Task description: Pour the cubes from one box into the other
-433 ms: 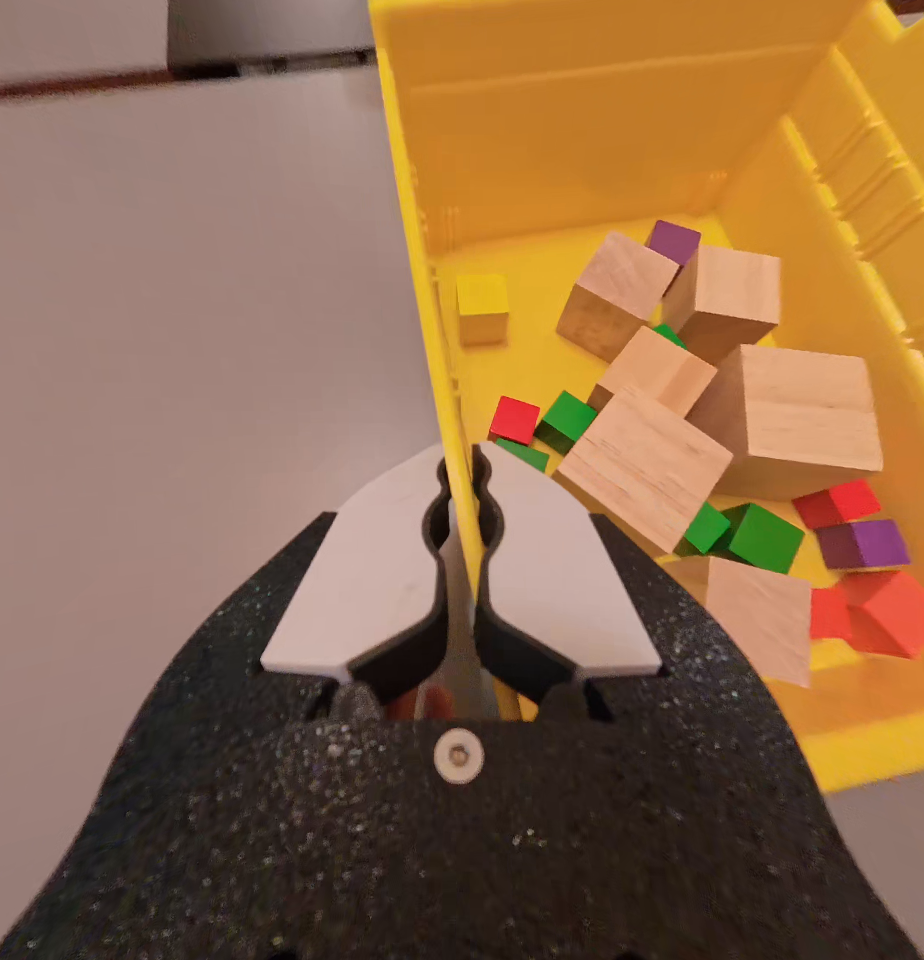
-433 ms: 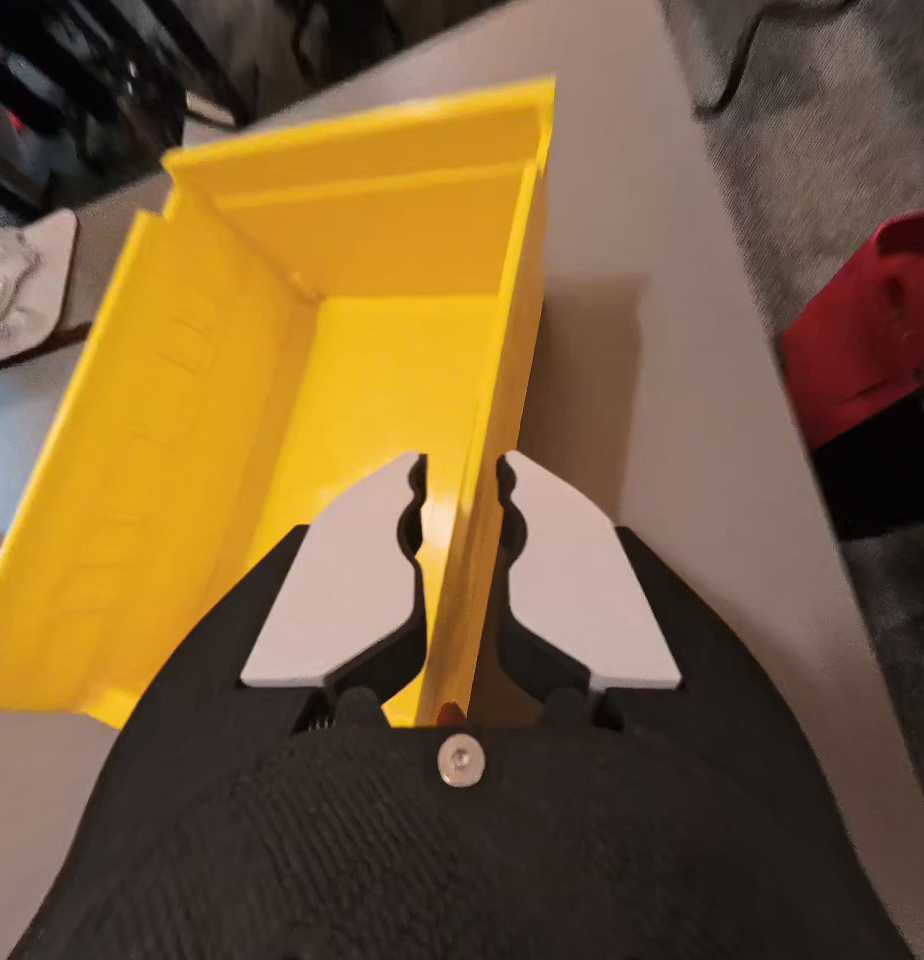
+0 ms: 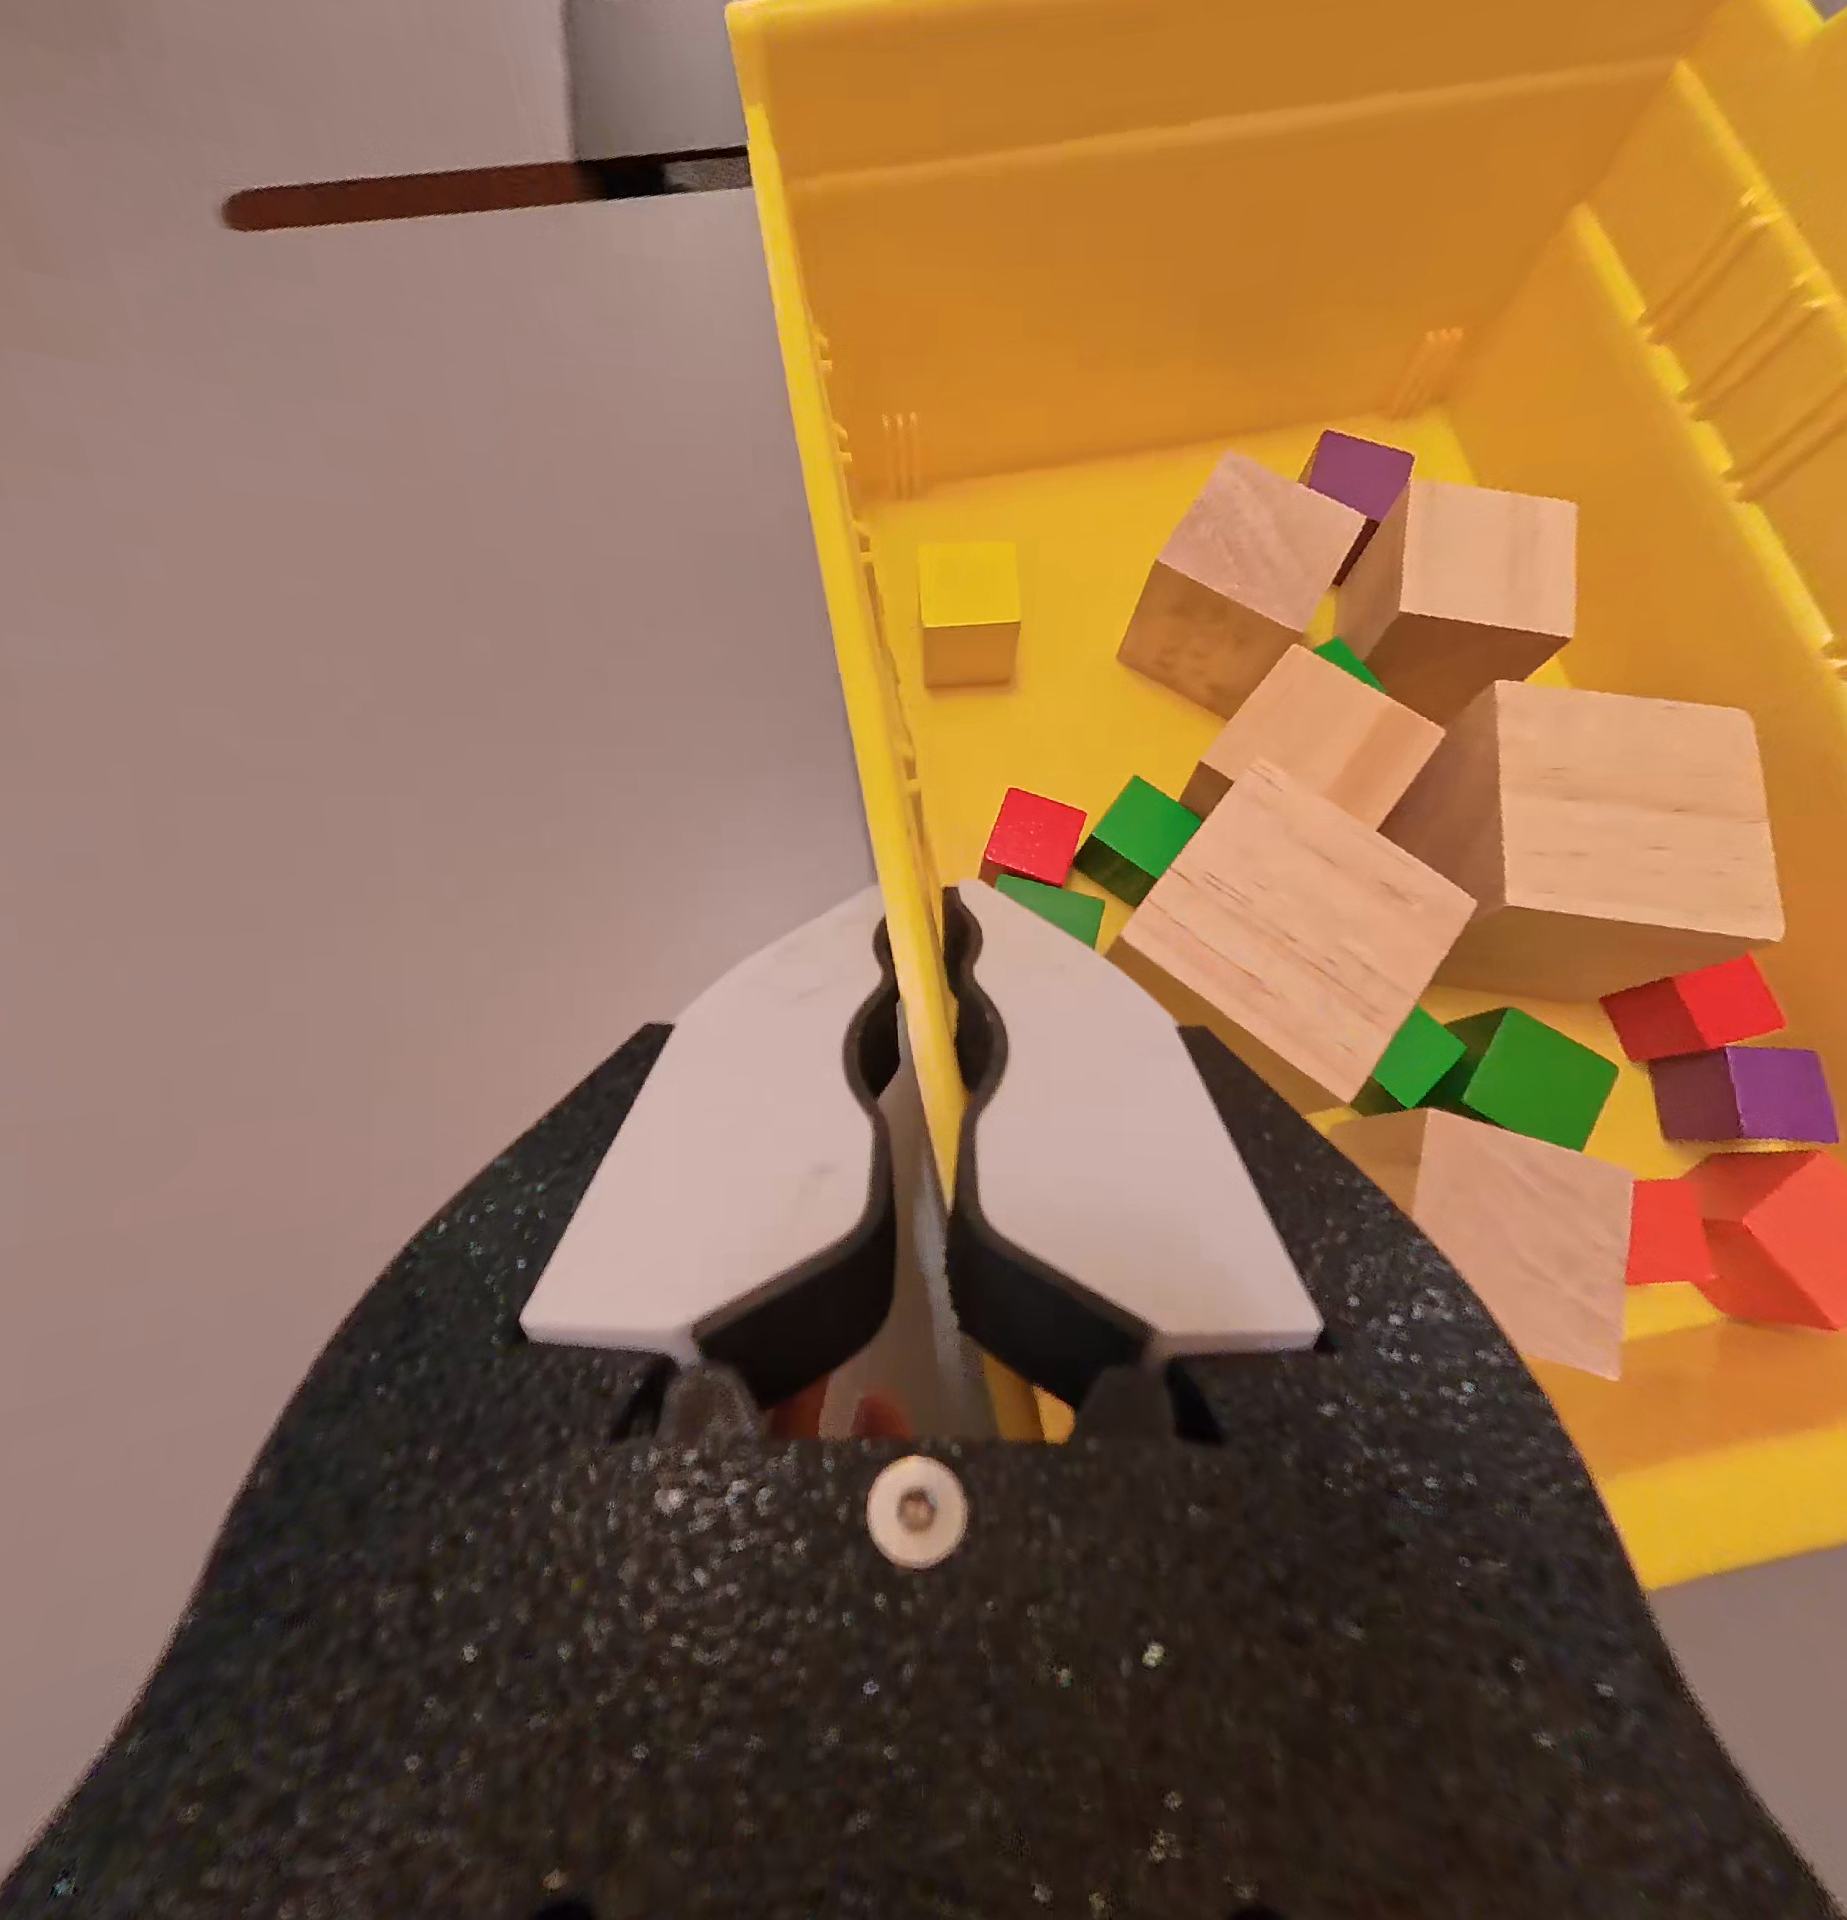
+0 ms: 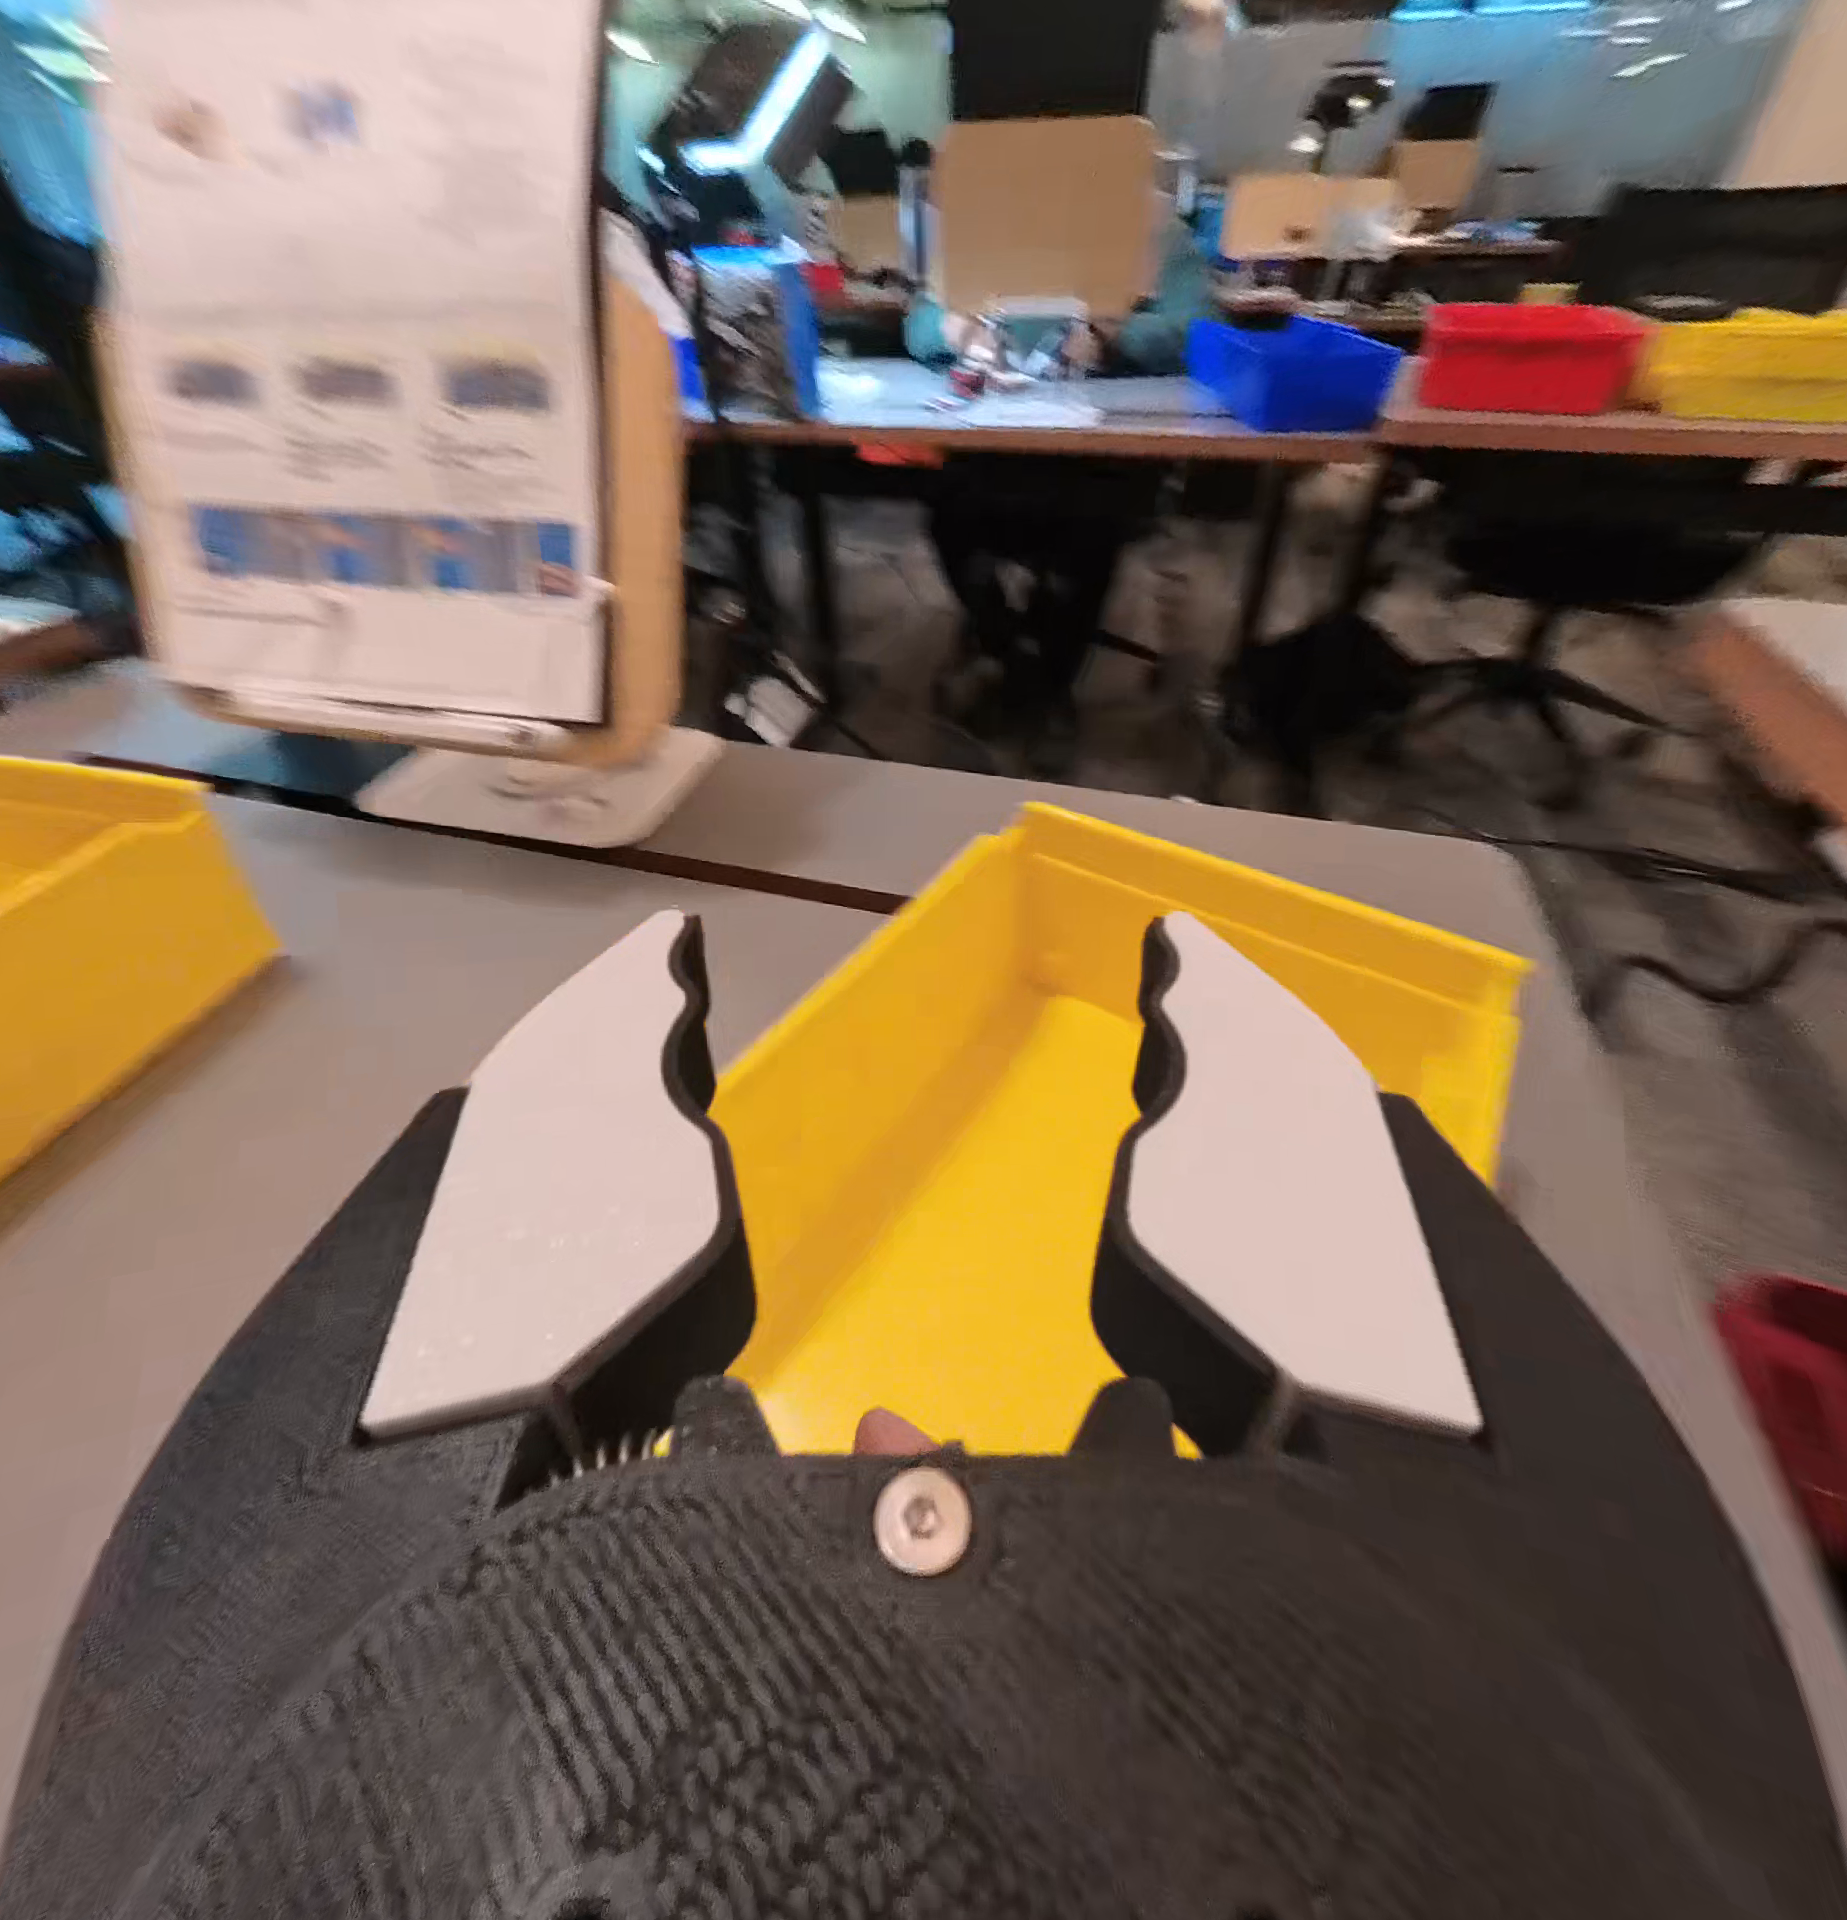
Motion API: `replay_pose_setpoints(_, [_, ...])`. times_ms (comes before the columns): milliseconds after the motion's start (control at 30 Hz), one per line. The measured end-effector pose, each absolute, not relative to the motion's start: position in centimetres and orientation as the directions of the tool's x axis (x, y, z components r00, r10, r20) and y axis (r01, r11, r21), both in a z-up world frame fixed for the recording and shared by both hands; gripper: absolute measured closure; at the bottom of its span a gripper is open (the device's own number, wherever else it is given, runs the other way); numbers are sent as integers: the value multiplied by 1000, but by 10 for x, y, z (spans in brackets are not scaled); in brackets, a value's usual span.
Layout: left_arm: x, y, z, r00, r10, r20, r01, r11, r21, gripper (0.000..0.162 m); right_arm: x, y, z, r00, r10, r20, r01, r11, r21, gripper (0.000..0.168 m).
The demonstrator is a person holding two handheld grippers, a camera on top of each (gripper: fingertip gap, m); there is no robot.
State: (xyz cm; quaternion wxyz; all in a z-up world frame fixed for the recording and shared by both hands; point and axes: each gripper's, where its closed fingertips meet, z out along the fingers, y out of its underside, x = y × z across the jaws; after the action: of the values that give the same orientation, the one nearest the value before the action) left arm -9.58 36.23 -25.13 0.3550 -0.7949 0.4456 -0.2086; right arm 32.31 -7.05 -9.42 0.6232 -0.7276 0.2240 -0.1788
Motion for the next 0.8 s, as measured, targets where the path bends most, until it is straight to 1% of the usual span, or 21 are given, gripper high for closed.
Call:
replay_pose_setpoints(33, [-101,375,-251,520,-854,5,-563,-347,-750,157,312,-63,-95,851,-524,-39,-112,-108,-988,83])
replay_pose_setpoints(100, [-110,402,-251,521,-853,-14,-574,-339,-746,157,292,-46,-101,872,-489,15,-68,-151,-986,78])
replay_pose_setpoints(200, [-121,441,-252,515,-857,-5,-579,-344,-739,157,269,-26,-101,840,-498,213,114,-223,-968,72])
replay_pose_setpoints(267, [-127,465,-252,513,-859,-4,-583,-345,-736,155,256,-14,-92,806,-511,297,222,-204,-954,72])
replay_pose_setpoints(333, [-132,488,-252,518,-855,-42,-596,-324,-735,153,245,-5,-82,804,-525,279,251,-125,-960,73])
replay_pose_setpoints(367, [-135,498,-251,521,-852,-53,-598,-320,-735,151,240,-1,-77,814,-526,245,248,-67,-967,76])
replay_pose_setpoints(433, [-137,513,-252,525,-849,-58,-598,-319,-735,150,230,9,-73,855,-483,186,226,25,-974,81])
replay_pose_setpoints(467, [-138,519,-252,529,-847,-59,-596,-321,-736,149,227,14,-75,872,-462,161,204,42,-978,83])
replay_pose_setpoints(500, [-138,524,-252,527,-848,-60,-597,-319,-737,148,226,20,-78,881,-448,152,188,35,-982,81])
replay_pose_setpoints(600, [-139,533,-253,528,-846,-81,-604,-306,-736,139,227,38,-95,874,-442,200,180,-89,-980,64])
replay_pose_setpoints(633, [-139,535,-253,528,-844,-95,-609,-297,-736,136,226,44,-96,874,-444,199,175,-94,-980,61])
replay_pose_setpoints(667, [-140,537,-252,531,-840,-114,-612,-287,-737,132,224,49,-95,880,-435,190,171,-82,-982,64])
replay_pose_setpoints(700, [-140,538,-251,534,-835,-132,-615,-276,-739,129,220,56,-94,896,-408,174,164,-60,-985,71])
replay_pose_setpoints(767, [-141,540,-250,533,-831,-161,-620,-254,-742,126,215,68,-96,922,-360,142,132,-52,-990,90])
replay_pose_setpoints(800, [-141,540,-250,533,-828,-173,-623,-246,-742,123,214,74,-100,924,-353,145,126,-75,-989,93])
